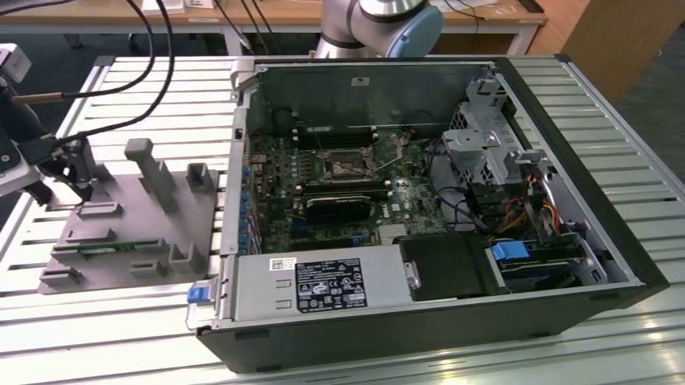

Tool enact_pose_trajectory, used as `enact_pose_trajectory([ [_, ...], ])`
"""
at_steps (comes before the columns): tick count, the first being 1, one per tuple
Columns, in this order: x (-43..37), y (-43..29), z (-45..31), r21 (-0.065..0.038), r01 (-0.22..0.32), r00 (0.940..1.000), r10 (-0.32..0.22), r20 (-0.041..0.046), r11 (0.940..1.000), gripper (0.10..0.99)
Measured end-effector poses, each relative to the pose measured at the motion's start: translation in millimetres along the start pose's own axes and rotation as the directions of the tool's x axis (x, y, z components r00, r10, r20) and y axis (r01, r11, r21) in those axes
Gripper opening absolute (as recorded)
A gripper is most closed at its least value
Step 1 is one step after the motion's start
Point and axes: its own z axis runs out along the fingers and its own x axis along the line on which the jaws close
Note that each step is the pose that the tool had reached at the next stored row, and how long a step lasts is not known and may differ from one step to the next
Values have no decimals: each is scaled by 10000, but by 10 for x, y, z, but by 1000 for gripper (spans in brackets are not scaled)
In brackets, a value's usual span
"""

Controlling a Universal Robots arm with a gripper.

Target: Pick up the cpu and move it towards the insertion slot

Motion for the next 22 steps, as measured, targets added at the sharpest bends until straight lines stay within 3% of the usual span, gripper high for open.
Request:
enact_pose_trajectory([
  [22,-13,52,-810,-17,0,10000,0,1,10000,537],
])
